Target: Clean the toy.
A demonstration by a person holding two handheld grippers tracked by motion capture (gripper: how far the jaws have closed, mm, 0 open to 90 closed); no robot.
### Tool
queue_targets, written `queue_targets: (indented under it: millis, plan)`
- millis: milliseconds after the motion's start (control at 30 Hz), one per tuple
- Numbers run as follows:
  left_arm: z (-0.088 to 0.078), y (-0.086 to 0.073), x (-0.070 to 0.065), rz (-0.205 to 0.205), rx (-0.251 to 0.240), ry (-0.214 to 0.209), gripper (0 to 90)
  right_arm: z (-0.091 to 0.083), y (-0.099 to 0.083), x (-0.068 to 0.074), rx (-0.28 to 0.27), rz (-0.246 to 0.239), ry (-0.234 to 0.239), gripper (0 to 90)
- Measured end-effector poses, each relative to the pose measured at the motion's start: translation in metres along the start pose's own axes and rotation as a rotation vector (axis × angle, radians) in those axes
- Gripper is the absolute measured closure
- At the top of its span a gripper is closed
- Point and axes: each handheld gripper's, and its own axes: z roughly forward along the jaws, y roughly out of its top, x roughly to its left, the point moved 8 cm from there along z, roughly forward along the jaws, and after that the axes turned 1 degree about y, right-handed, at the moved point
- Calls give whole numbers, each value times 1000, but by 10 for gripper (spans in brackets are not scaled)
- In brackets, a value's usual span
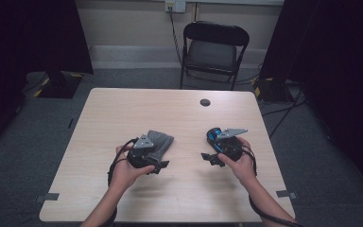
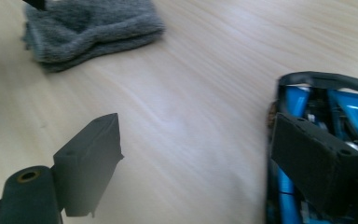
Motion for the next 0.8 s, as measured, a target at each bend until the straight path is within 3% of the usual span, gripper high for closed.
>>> queue_targets:
  millis: [200, 233, 533, 800]
  plan:
    - [-1, -6, -11, 13, 11, -16, 160, -1, -9, 17, 13, -21, 33, 153]
    - [0, -9, -16, 26, 15, -27, 160, -2, -12, 22, 20, -52, 31, 150]
    - [8, -20, -41, 69, 35, -81, 160, 4, -34, 38, 54, -58, 69, 155]
    - [15, -36, -58, 113, 67, -113, 160, 8, -54, 63, 79, -93, 120, 154]
